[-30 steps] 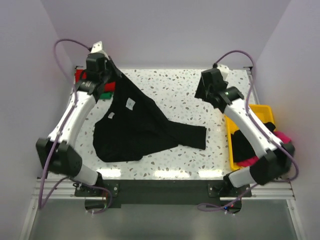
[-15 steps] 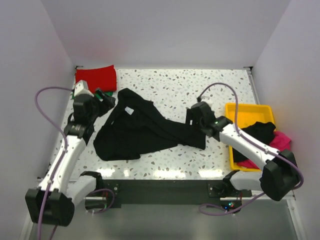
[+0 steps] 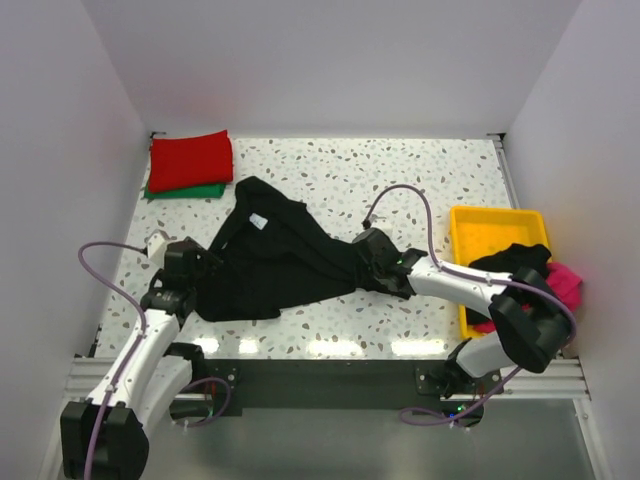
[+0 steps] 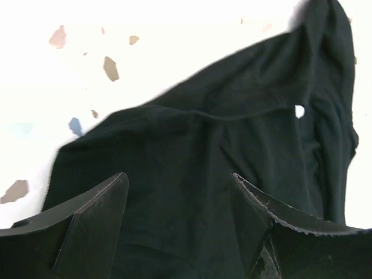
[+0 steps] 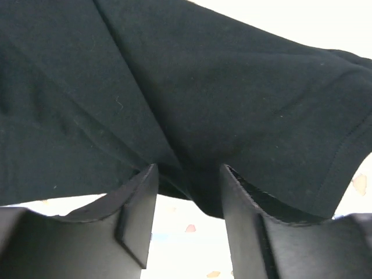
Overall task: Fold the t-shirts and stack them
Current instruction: Flatten the tshirt out
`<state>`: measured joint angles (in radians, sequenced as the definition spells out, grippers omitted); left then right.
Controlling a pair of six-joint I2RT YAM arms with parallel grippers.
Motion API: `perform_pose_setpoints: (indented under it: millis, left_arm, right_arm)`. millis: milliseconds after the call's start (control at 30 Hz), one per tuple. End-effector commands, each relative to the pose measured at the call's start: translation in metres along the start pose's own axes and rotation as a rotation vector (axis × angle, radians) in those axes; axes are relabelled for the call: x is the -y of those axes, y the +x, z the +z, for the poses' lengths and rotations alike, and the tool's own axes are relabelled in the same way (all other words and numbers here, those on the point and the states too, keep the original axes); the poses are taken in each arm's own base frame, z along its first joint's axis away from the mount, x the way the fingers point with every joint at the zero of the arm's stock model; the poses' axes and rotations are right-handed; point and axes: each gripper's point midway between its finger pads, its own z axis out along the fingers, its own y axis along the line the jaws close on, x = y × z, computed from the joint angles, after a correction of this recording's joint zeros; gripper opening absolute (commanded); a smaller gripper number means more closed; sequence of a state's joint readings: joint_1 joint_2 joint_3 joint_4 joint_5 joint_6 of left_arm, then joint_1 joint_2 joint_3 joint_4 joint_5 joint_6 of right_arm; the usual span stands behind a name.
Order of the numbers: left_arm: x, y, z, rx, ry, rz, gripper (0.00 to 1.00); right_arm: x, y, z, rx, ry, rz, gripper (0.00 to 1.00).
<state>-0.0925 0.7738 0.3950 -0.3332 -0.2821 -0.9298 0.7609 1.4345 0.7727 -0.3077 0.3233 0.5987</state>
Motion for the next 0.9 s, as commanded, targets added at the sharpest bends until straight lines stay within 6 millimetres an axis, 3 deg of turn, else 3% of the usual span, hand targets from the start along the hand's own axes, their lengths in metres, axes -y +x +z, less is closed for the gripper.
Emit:
perform_pose_setpoints:
  millis: [0, 133, 200, 300, 333, 367, 533, 667, 733, 867]
  left_arm:
    - [-0.015, -0.011, 0.004, 0.065, -0.099, -0.048, 0.74]
    - [-0.022, -0.008, 0.008, 0.064, -0.132, -0.051, 0.74]
    - [-0.027, -0.006, 0.011, 0.069, -0.156, -0.055, 0.74]
    - [-0.03, -0.005, 0.016, 0.074, -0.171, -0.053, 0.74]
    - [-0.029, -0.005, 0.017, 0.073, -0.171, -0.052, 0.74]
    - [-0.029, -0.005, 0.019, 0.072, -0.171, -0.046, 0.73]
    - [-0.019, -0.006, 0.034, 0.068, -0.166, -0.026, 0.68]
    - [-0.014, -0.009, 0.048, 0.055, -0.201, 0.002, 0.64]
    - [-0.004, -0.017, 0.052, 0.07, -0.191, 0.006, 0.6]
    - [0.003, -0.024, 0.063, 0.081, -0.208, 0.009, 0.5]
  right_arm:
    - [-0.014, -0.024, 0.003, 0.073, -0.017, 0.036, 0.49]
    - [-0.016, -0.021, 0.009, 0.056, -0.011, 0.032, 0.39]
    - [-0.017, -0.026, 0.009, 0.064, -0.005, 0.031, 0.26]
    - [-0.015, -0.042, 0.003, 0.077, 0.039, 0.01, 0.1]
    - [-0.016, -0.065, -0.002, 0.13, 0.071, 0.017, 0.02]
    - [-0.008, -0.067, -0.001, 0.109, 0.116, -0.011, 0.0]
    - [-0.003, -0.133, 0.004, 0.152, 0.131, 0.043, 0.0]
    - [0.02, -0.175, 0.022, 0.153, 0.172, 0.078, 0.0]
    - [0.022, -0.199, 0.038, 0.161, 0.195, 0.084, 0.0]
    - [0.048, -0.23, 0.073, 0.124, 0.253, 0.113, 0.0]
